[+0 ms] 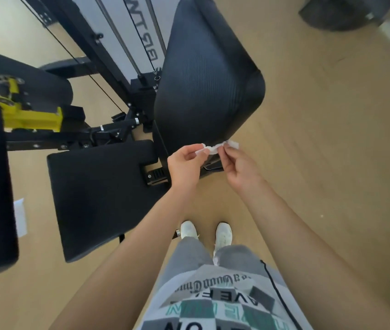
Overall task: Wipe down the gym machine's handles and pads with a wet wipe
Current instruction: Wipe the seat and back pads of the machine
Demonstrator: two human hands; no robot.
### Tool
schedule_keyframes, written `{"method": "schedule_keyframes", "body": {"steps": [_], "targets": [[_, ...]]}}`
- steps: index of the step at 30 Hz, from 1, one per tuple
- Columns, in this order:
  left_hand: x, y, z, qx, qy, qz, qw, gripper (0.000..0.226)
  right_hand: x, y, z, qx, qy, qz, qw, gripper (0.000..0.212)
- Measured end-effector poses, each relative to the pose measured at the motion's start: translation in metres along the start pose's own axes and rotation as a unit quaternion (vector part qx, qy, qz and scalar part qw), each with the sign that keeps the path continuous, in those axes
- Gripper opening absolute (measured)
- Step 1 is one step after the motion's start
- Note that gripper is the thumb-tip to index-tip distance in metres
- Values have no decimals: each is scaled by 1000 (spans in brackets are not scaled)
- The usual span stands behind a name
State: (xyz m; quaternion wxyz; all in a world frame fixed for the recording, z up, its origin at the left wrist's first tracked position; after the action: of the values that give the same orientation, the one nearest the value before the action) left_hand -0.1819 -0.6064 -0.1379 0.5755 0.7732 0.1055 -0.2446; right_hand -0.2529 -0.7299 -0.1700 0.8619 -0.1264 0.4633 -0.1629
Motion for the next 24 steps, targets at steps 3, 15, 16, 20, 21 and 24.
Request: {"method": "schedule_keyframes", "body": {"steps": [3,15,16,20,21,24], "targets": [[-6,21,5,25,-10,57,998,12,-10,-16,7,8,-21,-25,999,11],[-28,95,30,59,-30,200,978,6,-45,-75,36,-1,-47,-220,974,22],[-29,100,31,60,-30,209,976,6,-46,-80,37,-18,-51,-246,968,23],[-35,120,39,60,-31,249,966,4,-56,-102,43,-101,-73,-347,929,24],[-36,126,41,61,-29,260,963,5,-58,-107,45,-133,-80,-374,914,23],[-32,140,45,63,-23,274,960,9,-63,-118,55,-280,-105,-457,838,27]]}}
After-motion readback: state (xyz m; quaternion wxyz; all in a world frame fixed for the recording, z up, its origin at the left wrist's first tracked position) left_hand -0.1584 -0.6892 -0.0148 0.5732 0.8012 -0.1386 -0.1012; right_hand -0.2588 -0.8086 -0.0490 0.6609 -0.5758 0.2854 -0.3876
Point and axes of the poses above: each hand's wrist, its own x-axis towards the middle knuckle, its own z-axis out of the palm, y = z × x, the point moved 5 cm from there along x, towards the middle knuckle, and after that the axes turned 5 degrees about -z, right-handed, at the moved point
